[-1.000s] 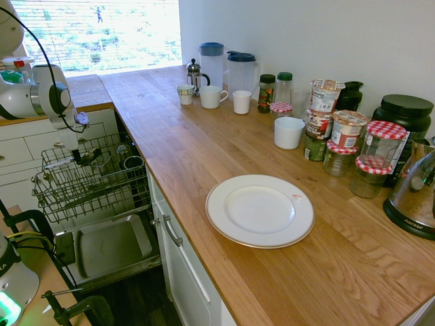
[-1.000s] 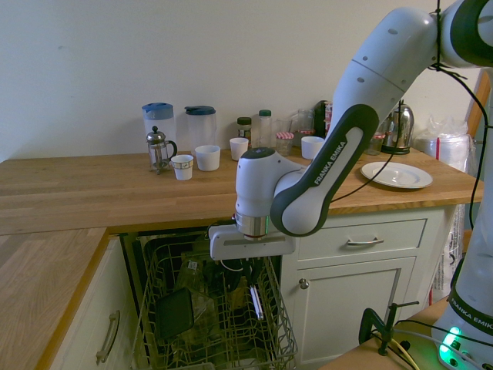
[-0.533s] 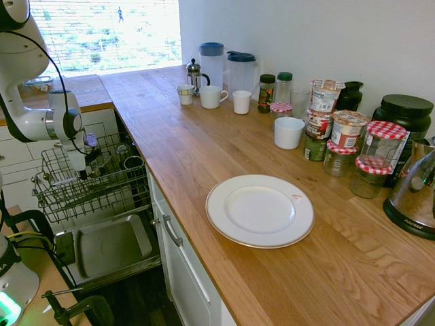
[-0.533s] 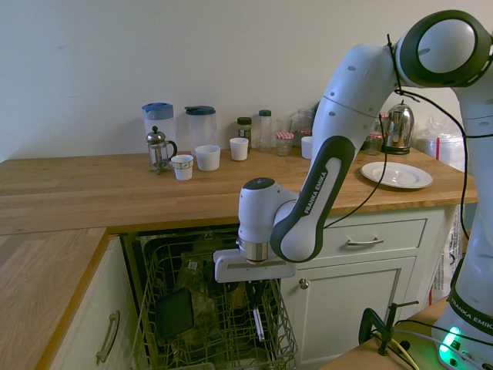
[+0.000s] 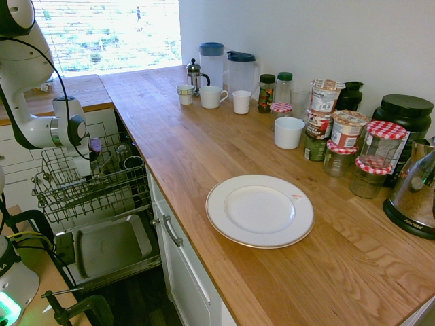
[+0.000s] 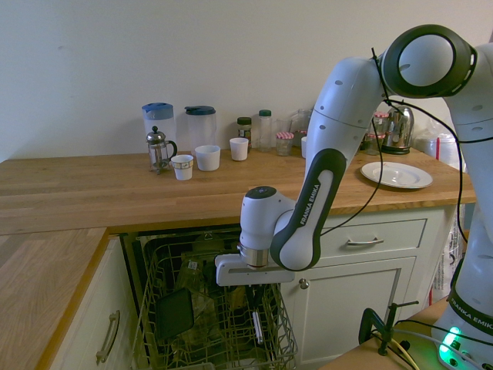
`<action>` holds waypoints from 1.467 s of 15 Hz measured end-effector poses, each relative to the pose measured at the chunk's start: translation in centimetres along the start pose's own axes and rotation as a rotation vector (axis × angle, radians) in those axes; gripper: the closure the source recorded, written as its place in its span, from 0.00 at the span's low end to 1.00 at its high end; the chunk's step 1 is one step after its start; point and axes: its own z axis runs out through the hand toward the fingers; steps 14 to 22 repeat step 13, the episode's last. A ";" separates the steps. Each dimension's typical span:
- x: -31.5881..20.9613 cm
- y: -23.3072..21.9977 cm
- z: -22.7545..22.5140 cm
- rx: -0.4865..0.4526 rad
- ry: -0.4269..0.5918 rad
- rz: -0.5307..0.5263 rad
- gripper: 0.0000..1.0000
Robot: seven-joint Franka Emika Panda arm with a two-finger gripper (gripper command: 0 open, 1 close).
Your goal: Put the spoon in the dishwasher
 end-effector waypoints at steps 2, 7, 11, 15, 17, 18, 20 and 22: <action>0.2 -0.1 0.0 0.005 0.002 -0.004 0.00; 0.2 -0.5 -0.7 0.025 -0.006 -0.014 0.00; -0.2 0.0 -4.8 0.069 -0.003 -0.028 0.00; -0.8 1.1 -7.3 0.085 0.006 -0.040 0.00; -0.8 1.1 -7.3 0.085 0.006 -0.040 0.00; -0.8 1.1 -7.3 0.085 0.006 -0.040 0.00; -0.8 1.1 -7.3 0.085 0.006 -0.040 0.00; -0.8 1.1 -7.3 0.085 0.006 -0.040 0.00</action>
